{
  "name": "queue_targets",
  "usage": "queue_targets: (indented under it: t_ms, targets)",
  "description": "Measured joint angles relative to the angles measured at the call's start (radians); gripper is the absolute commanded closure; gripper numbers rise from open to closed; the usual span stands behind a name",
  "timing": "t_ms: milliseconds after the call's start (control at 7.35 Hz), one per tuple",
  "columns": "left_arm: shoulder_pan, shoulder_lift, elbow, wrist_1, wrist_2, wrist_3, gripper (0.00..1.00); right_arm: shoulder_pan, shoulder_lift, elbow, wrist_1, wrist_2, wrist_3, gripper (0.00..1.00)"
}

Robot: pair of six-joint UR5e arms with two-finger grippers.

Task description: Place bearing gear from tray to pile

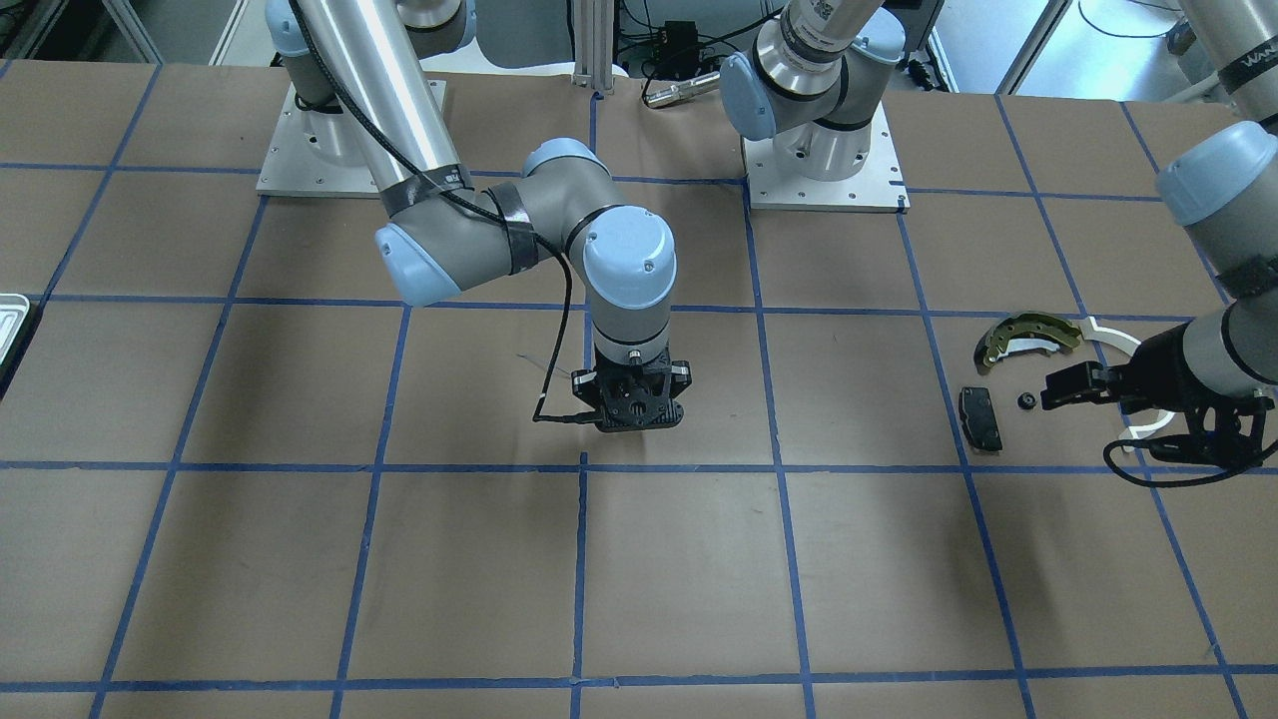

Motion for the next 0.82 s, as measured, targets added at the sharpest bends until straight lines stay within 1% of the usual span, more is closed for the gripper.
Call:
queue_targets:
  t_ms: [136,272,408,545,681,817]
  targets:
    - [-0.034,0.007,0.008,-0.007,-0.002,-0.01,0.0,-0.025,-0.006,-0.011,0.017,-0.002,-0.02,0.0]
    - [-0.082,0.011,0.012,-0.007,-0.005,-0.039,0.0,-0.085,-0.029,-0.028,0.061,-0.004,-0.062,0.0]
    - [-0.153,0.013,0.011,-0.004,-0.021,-0.121,0.0,-0.173,-0.075,-0.048,0.131,-0.007,-0.133,0.0]
    - [-0.238,0.008,0.01,0.005,-0.055,-0.249,0.0,-0.265,-0.134,-0.065,0.205,-0.019,-0.22,0.0]
    - [-0.335,-0.001,0.006,0.027,-0.084,-0.376,0.0,-0.345,-0.203,-0.08,0.279,-0.037,-0.311,0.0]
    - [-0.429,-0.016,-0.002,0.076,-0.098,-0.463,0.0,-0.403,-0.262,-0.099,0.352,-0.045,-0.376,0.0]
